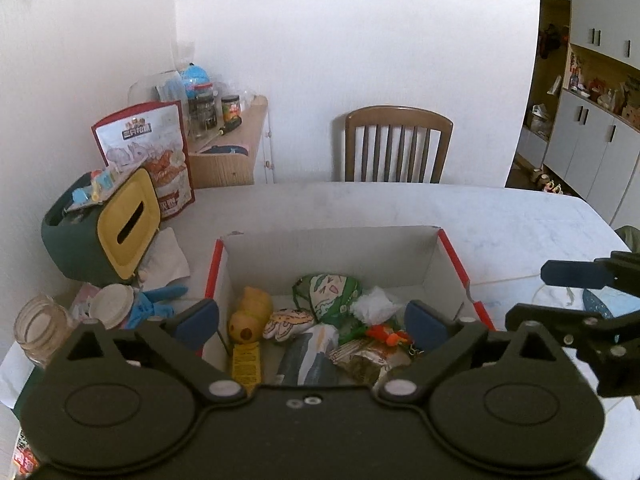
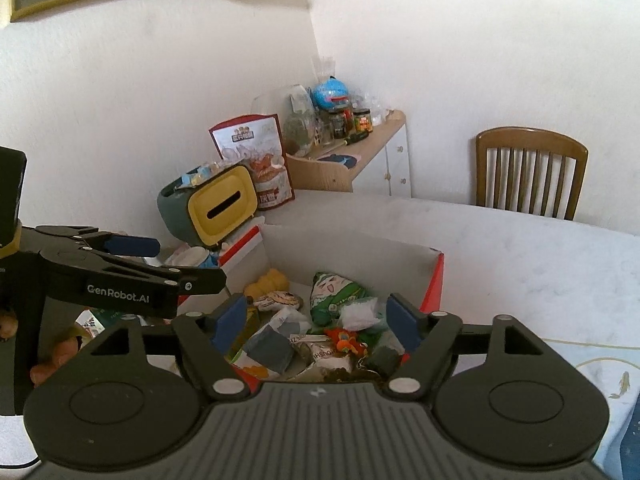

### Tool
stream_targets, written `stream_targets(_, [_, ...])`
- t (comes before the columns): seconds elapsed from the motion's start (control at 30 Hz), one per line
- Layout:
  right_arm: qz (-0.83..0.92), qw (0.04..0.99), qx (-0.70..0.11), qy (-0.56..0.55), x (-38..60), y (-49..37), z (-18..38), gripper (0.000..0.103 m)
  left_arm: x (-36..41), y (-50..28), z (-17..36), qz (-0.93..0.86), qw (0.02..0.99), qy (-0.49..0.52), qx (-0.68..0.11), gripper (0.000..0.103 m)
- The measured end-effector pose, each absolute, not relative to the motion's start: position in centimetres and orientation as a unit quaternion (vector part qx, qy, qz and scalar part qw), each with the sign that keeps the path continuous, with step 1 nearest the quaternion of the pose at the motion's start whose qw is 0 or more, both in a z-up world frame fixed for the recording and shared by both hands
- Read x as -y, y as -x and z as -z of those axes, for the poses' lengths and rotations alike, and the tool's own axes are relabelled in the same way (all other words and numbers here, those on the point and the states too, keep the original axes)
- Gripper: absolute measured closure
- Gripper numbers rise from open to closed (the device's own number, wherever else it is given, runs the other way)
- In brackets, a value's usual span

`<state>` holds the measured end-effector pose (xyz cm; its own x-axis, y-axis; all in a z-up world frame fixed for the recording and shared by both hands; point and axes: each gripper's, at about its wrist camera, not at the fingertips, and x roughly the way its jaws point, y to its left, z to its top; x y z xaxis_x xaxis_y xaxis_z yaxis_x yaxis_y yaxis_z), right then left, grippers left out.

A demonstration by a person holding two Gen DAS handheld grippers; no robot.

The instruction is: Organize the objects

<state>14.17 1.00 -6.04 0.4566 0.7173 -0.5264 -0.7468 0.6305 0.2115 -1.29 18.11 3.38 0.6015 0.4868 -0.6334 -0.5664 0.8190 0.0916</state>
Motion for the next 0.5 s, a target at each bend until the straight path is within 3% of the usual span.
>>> stream_targets(0.1, [-0.432,0.854,-0.29,0.022,-0.5,-13.8,5.9,0.02,-17.8,1.5,-3.6,-0.295,0.895,0.057,-0.331,0.001])
stream_targets(0.4, [-0.426,0.859,-0.282,0.02,0.4,-12.8,5.7,0.018,-16.9,2.3,-3.5,-0.294,0.893,0.068,-0.333,0.001])
stream_targets(0.5, [-0.425,0.861,-0.279,0.01,1.0,-12.6,5.5,0.004,-16.6,2.7,-3.4,-0.295,0.891,0.075,-0.337,0.0])
